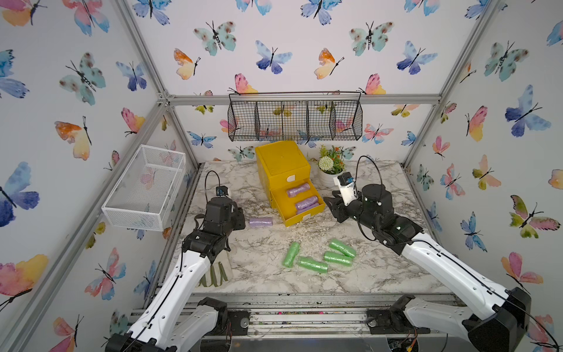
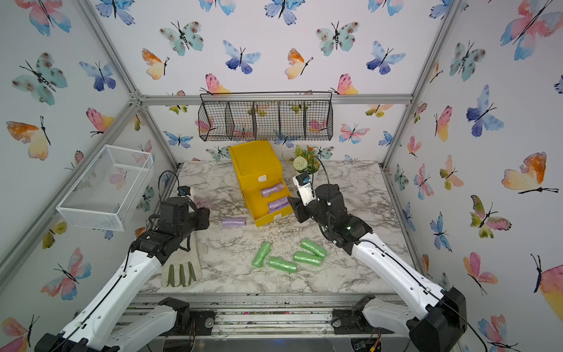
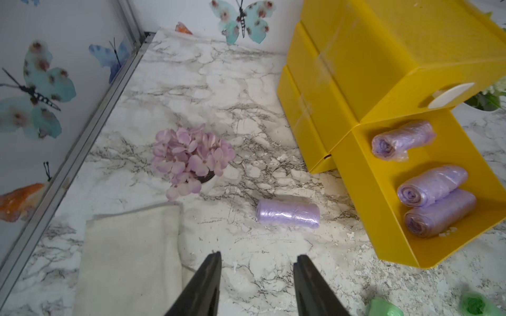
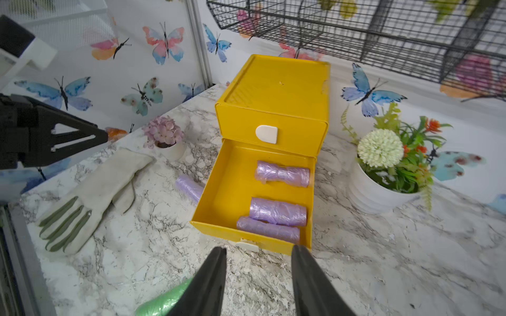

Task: Sort the rolls of trash bags by color and place them into the drawer
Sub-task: Pick up the roll of trash bags from the center of the board.

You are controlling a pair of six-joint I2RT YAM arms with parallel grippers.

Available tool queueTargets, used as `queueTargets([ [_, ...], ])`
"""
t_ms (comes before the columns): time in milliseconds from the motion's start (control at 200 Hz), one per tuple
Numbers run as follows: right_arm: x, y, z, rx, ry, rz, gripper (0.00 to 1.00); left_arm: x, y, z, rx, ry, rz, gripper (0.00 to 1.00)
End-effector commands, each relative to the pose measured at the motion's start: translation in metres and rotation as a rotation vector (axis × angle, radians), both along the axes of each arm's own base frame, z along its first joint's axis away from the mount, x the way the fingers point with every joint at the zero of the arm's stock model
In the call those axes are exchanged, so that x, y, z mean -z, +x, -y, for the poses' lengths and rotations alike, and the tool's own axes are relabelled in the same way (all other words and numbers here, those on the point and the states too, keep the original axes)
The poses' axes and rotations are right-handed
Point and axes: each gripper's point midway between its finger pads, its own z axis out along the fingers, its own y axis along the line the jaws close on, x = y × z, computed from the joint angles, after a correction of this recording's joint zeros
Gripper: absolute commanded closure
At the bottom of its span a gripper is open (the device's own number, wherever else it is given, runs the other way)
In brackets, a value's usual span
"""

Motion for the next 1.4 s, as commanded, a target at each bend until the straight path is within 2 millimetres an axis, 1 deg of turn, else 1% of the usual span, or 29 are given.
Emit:
queueTargets([
  [0,-0.007,-0.010,-0.041,-0.143,-0.112,0.112,0.55,-0.020,-0.008,-0.008,-0.058,-0.098,0.074,0.53],
  [110,0.008,-0.019,-0.080,-0.267,-0.235,0.132,0.52,-0.048,-0.014,-0.018,-0.093,-0.100,0.178,0.53],
  [125,0.007,-0.019,-0.085,-0.282,-0.242,0.137,0.52,-0.052,-0.015,-0.020,-0.103,-0.100,0.190,0.53],
  [195,0.012,-0.019,-0.106,-0.358,-0.276,0.133,0.52,-0.070,-0.022,-0.030,-0.147,-0.092,0.248,0.52],
  [360,0.017,-0.023,-0.156,-0.552,-0.338,0.113,0.51,-0.110,-0.045,-0.053,-0.249,-0.101,0.394,0.51],
  [420,0.027,-0.022,-0.175,-0.605,-0.381,0.089,0.51,-0.121,-0.054,-0.059,-0.273,-0.109,0.437,0.51],
  [435,0.034,-0.023,-0.179,-0.619,-0.402,0.073,0.51,-0.123,-0.056,-0.060,-0.280,-0.111,0.445,0.51],
  [445,0.032,-0.023,-0.181,-0.625,-0.406,0.075,0.51,-0.124,-0.057,-0.061,-0.284,-0.113,0.451,0.51],
  [465,0.038,-0.022,-0.187,-0.641,-0.428,0.063,0.51,-0.127,-0.059,-0.063,-0.289,-0.113,0.461,0.51],
  [470,0.037,-0.023,-0.188,-0.643,-0.430,0.063,0.51,-0.128,-0.060,-0.063,-0.290,-0.115,0.465,0.50],
  [516,0.051,-0.020,-0.199,-0.668,-0.475,0.031,0.50,-0.133,-0.066,-0.068,-0.312,-0.113,0.484,0.50],
  [521,0.055,-0.020,-0.199,-0.672,-0.483,0.023,0.50,-0.133,-0.066,-0.068,-0.314,-0.113,0.486,0.50],
  [551,0.061,-0.018,-0.205,-0.680,-0.500,0.005,0.49,-0.136,-0.070,-0.071,-0.327,-0.112,0.495,0.50],
  [556,0.065,-0.018,-0.205,-0.681,-0.507,-0.003,0.49,-0.136,-0.070,-0.071,-0.329,-0.112,0.498,0.50],
  [571,0.065,-0.016,-0.208,-0.682,-0.509,-0.004,0.49,-0.137,-0.072,-0.073,-0.335,-0.112,0.502,0.50],
  [621,0.080,-0.012,-0.215,-0.694,-0.544,-0.042,0.48,-0.141,-0.078,-0.077,-0.354,-0.109,0.520,0.50],
  [671,0.090,-0.010,-0.220,-0.701,-0.567,-0.061,0.47,-0.144,-0.083,-0.080,-0.366,-0.106,0.538,0.50],
  [796,0.118,-0.005,-0.229,-0.694,-0.639,-0.045,0.43,-0.148,-0.090,-0.086,-0.389,-0.102,0.567,0.50],
  [1021,0.149,0.009,-0.243,-0.648,-0.712,0.019,0.38,-0.141,-0.085,-0.083,-0.379,-0.111,0.549,0.49],
  [1261,0.191,0.031,-0.251,-0.573,-0.824,0.076,0.35,-0.131,-0.082,-0.080,-0.375,-0.123,0.531,0.49],
  [1396,0.204,0.036,-0.257,-0.571,-0.835,0.094,0.34,-0.129,-0.081,-0.080,-0.376,-0.123,0.528,0.49],
])
